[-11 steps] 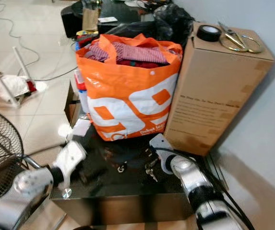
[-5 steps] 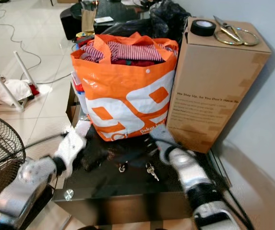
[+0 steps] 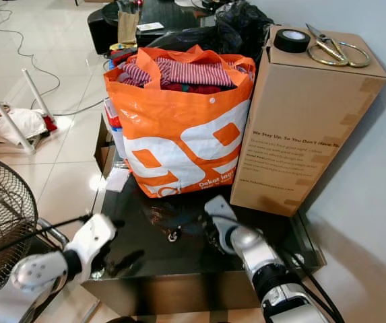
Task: Hang keys on a hook
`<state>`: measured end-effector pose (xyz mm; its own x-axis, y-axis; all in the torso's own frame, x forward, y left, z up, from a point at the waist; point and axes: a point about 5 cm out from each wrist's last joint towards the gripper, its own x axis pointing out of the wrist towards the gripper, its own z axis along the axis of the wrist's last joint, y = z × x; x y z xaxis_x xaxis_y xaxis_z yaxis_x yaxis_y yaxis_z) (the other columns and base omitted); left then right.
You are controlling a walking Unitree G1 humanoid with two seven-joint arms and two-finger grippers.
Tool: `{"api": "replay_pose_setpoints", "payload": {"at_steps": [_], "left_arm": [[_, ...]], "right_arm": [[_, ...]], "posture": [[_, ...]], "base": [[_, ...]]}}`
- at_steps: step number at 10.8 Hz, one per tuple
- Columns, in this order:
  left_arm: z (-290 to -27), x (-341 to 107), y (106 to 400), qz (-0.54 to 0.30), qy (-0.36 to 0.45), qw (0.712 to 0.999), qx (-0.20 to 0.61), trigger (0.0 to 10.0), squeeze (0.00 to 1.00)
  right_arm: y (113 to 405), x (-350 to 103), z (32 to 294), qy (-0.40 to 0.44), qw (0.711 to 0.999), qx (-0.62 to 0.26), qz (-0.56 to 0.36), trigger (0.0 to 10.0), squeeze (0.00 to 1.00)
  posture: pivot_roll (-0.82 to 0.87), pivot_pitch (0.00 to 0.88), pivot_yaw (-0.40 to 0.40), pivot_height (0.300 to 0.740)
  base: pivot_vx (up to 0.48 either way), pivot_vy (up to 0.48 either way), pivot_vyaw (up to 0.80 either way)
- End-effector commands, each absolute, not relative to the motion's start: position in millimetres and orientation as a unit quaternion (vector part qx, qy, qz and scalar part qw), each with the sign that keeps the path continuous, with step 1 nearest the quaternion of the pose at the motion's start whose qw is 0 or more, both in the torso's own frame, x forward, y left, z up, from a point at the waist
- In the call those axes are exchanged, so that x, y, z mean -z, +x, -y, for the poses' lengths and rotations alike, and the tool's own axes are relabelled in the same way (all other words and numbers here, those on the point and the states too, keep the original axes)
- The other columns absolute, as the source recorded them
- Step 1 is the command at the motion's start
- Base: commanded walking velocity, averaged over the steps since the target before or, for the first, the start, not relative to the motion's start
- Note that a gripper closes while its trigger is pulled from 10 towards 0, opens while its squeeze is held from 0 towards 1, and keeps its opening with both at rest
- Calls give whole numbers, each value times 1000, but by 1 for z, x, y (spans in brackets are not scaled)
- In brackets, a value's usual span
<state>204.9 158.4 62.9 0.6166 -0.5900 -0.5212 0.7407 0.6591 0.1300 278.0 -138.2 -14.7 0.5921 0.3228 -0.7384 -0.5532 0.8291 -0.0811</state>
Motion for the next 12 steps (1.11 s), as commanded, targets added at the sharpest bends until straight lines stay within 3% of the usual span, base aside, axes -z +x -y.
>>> {"api": "replay_pose_setpoints", "payload": {"at_steps": [1,2,3,4,7,8,11,12], "left_arm": [[-157,-64,203,-225,178,878,382,10000,82],[-156,-64,203,-225,177,879,382,10000,78],[-156,-66,204,-224,177,880,381,10000,78],[-157,-67,203,-224,178,880,380,10000,82],[-158,-68,200,-227,178,881,376,10000,82],[-158,-67,200,-228,177,881,374,10000,82],[-155,-67,206,-223,177,882,375,10000,75],[-155,-67,207,-222,179,881,377,10000,82]], "right_arm": [[279,14,138,-153,877,-253,-378,10000,1000],[279,14,139,-151,879,-249,-378,10000,1000],[278,16,138,-144,880,-246,-380,10000,749],[279,17,135,-137,882,-244,-380,10000,0],[287,9,133,-140,890,-245,-359,10000,0],[295,-1,136,-129,898,-252,-336,10000,969],[291,1,138,-156,874,-293,-356,10000,1000],[288,5,137,-161,868,-296,-365,10000,0]], "posture": [[-125,0,19,740],[-120,0,17,740],[-113,0,16,740],[-108,0,12,740],[-100,0,0,740],[-105,0,-1,740],[-119,0,9,740],[-118,0,11,740]], "base": [[0,0,0],[0,0,0],[0,0,0],[0,0,0],[0,0,0],[0,0,0],[0,0,0],[0,0,0]]}}
